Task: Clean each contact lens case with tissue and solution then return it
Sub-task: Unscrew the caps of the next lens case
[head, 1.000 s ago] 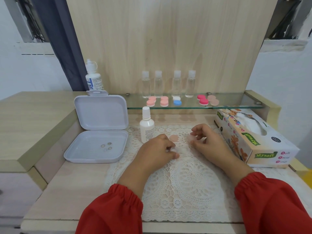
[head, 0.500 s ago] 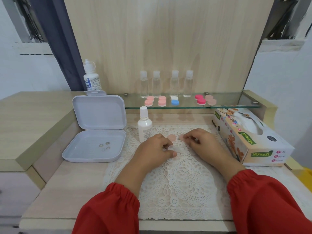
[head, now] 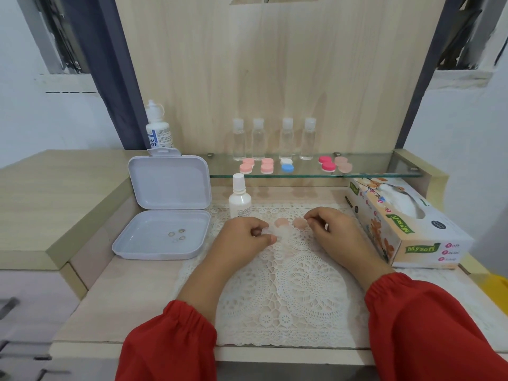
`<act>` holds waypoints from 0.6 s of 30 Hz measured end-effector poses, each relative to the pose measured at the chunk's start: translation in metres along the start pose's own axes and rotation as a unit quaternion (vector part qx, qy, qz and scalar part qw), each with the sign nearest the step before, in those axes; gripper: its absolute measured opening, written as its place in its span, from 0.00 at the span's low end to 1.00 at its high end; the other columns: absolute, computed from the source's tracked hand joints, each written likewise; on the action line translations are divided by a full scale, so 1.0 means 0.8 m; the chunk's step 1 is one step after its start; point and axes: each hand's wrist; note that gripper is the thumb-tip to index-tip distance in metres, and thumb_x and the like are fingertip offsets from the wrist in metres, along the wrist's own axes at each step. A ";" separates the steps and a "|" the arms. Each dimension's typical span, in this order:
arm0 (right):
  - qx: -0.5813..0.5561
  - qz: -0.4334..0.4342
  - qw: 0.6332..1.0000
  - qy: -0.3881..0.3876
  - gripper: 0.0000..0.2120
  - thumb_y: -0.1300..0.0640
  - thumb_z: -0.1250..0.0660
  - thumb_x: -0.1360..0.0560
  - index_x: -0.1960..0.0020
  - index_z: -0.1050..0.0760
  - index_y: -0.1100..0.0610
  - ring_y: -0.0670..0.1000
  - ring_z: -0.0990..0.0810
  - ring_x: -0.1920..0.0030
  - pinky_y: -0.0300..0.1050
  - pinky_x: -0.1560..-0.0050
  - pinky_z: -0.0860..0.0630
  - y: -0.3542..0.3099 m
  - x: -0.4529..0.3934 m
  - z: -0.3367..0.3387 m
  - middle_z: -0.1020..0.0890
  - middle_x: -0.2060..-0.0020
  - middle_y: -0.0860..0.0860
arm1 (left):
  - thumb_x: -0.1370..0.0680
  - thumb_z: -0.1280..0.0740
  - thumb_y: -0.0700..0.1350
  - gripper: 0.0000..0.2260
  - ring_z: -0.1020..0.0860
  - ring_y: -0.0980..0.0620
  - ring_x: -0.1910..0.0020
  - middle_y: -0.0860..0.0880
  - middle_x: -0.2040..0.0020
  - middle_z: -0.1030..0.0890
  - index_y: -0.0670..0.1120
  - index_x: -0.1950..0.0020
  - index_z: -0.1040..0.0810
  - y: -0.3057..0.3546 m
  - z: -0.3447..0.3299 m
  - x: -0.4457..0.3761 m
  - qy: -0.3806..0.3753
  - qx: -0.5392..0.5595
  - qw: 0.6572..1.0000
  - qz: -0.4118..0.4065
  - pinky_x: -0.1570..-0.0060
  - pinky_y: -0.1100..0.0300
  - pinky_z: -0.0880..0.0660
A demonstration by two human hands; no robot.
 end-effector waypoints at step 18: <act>0.029 0.025 0.999 -0.030 0.07 0.59 0.36 0.22 0.49 0.20 0.52 0.34 0.27 0.58 0.28 0.55 0.34 -0.003 0.001 -0.001 0.21 0.55 0.40 | 0.27 0.28 0.40 0.13 0.25 0.45 0.53 0.47 0.54 0.19 0.45 0.42 0.19 -0.083 0.128 0.007 0.225 -0.295 0.925 -0.077 0.55 0.51 0.27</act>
Point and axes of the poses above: each hand's wrist, its own x-axis away from the middle knuckle, its own z-axis out of the back of the hand, y = z × x
